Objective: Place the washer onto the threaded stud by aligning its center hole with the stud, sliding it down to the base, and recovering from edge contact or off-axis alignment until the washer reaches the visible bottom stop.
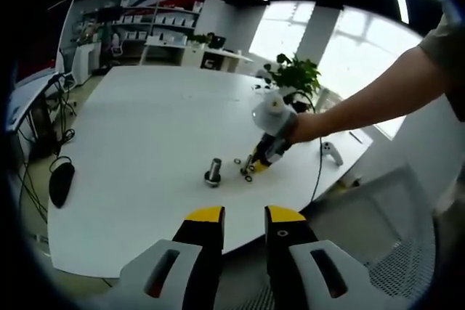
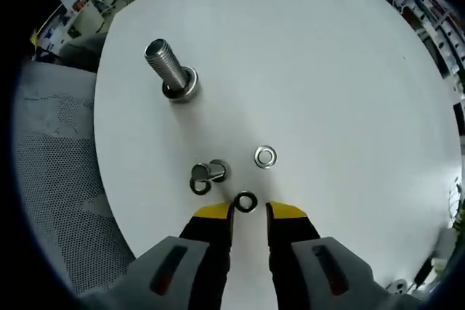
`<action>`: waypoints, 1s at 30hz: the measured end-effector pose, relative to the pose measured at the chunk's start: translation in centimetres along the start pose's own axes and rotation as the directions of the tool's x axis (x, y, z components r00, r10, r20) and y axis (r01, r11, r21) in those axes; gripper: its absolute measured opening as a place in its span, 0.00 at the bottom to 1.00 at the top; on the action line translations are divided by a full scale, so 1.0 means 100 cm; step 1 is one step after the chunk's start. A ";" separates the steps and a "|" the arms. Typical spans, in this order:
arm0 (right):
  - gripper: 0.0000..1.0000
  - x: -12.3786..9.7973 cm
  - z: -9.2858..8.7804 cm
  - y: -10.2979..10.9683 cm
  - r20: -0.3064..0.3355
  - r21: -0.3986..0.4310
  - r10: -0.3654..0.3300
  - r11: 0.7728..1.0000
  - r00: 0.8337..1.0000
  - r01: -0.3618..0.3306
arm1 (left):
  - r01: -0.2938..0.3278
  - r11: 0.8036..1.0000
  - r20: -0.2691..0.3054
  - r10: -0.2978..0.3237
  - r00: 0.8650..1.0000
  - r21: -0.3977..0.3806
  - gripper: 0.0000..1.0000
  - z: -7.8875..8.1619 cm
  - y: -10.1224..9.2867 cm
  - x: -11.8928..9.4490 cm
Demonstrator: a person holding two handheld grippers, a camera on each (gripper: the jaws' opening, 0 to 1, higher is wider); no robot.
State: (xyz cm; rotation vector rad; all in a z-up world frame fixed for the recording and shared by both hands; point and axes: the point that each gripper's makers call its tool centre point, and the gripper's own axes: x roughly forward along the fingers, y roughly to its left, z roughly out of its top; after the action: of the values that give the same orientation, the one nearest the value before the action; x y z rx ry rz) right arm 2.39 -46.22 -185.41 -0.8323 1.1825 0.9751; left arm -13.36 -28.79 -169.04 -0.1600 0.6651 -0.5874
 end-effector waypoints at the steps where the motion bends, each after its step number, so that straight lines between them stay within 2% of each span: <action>1: 0.19 0.000 0.000 0.001 -0.006 -0.014 -0.001 1.000 1.000 0.000 | 0.000 1.000 -0.002 0.000 1.000 0.002 0.19 0.000 0.000 0.000; 6: 0.15 0.001 0.001 0.004 -0.035 -0.101 -0.020 0.995 0.999 0.016 | -0.009 1.000 -0.009 0.008 1.000 -0.001 0.19 -0.001 0.001 0.000; 9: 0.15 0.003 0.001 0.002 -0.052 -0.098 -0.023 0.995 0.998 0.018 | -0.010 1.000 -0.014 0.010 1.000 -0.002 0.20 -0.003 0.002 0.000; 15: 0.15 0.004 0.002 0.002 -0.087 -0.058 -0.027 0.998 0.996 0.022 | 0.003 1.000 -0.027 -0.003 1.000 0.005 0.20 -0.005 -0.001 0.001; 22: 0.15 0.003 0.002 0.003 -0.159 -0.027 -0.071 0.997 0.985 0.068 | 0.016 1.000 -0.025 -0.016 1.000 0.008 0.19 -0.004 -0.003 0.000; 24: 0.15 0.003 0.002 0.003 -0.175 -0.011 -0.079 0.997 0.981 0.078 | 0.018 1.000 -0.043 -0.018 0.999 0.013 0.19 -0.007 -0.003 0.001; 30: 0.15 0.004 0.000 0.002 -0.190 0.035 -0.086 0.995 0.978 0.094 | 0.019 1.000 -0.036 -0.019 0.999 0.010 0.20 -0.007 -0.003 0.000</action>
State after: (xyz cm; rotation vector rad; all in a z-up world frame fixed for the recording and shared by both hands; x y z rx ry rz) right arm 2.23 -46.08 -185.78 -0.9508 1.3111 0.8075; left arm -13.94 -28.97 -169.44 -0.1464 0.6954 -0.6133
